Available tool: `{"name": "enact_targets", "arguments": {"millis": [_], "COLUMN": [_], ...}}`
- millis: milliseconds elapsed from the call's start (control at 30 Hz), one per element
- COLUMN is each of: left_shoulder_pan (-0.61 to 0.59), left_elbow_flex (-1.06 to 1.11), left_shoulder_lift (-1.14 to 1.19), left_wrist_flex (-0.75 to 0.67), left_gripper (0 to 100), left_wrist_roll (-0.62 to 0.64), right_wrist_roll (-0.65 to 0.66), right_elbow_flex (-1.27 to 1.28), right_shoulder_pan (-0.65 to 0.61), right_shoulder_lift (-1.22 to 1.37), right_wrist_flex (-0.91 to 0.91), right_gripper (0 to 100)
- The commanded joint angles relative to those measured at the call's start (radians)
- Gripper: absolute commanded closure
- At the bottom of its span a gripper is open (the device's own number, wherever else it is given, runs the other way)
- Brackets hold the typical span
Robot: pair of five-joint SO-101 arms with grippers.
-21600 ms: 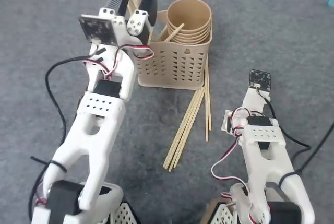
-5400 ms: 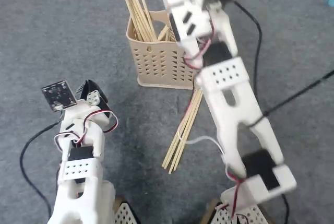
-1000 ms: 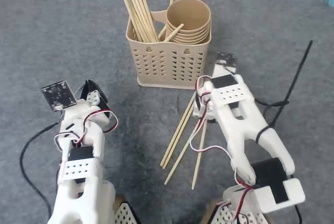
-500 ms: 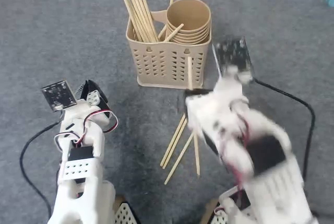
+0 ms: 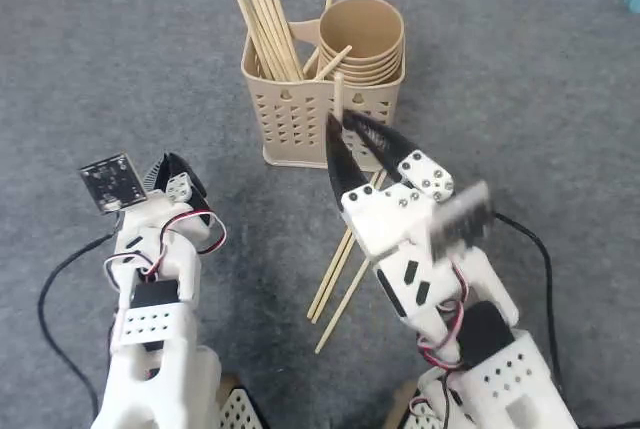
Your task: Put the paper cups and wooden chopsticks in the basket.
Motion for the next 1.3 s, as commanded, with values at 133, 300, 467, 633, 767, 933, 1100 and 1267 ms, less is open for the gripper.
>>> {"name": "enact_targets", "arguments": {"millis": [133,300,467,633,767,933,1100,1267], "left_shoulder_pan": [0.003,0.003,0.003,0.003,0.003,0.003,0.005,0.005], "left_elbow_flex": [-0.005,-0.005,-0.005,-0.007,-0.008,-0.01,-0.005,-0.004], "left_shoulder_lift": [-0.025,-0.025,-0.025,-0.025,-0.025,-0.025,-0.025,-0.025], "left_wrist_flex": [-0.028,-0.028,-0.028,-0.028,-0.028,-0.028,-0.061,-0.064], "left_gripper": [99,99,99,99,99,99,99,99], "left_wrist_roll": [-0.003,-0.003,-0.003,-0.003,-0.003,-0.003,-0.003,-0.003], "right_wrist_roll": [0.155,0.132,0.018,-0.04,-0.048,-0.127,-0.184,-0.192], "right_elbow_flex": [-0.199,-0.483,-0.809,-0.988,-1.01,-1.013,-1.036,-1.214], "right_shoulder_pan": [-0.002,0.007,0.045,0.081,0.091,0.12,0.133,0.131], "right_shoulder_lift": [0.275,0.595,0.891,1.101,1.178,1.204,1.193,1.187], "right_wrist_flex": [-0.4,-0.43,-0.421,-0.383,-0.185,-0.077,0.012,0.295], "right_gripper": [99.1,99.0,99.1,99.0,98.8,98.7,86.7,80.9]}}
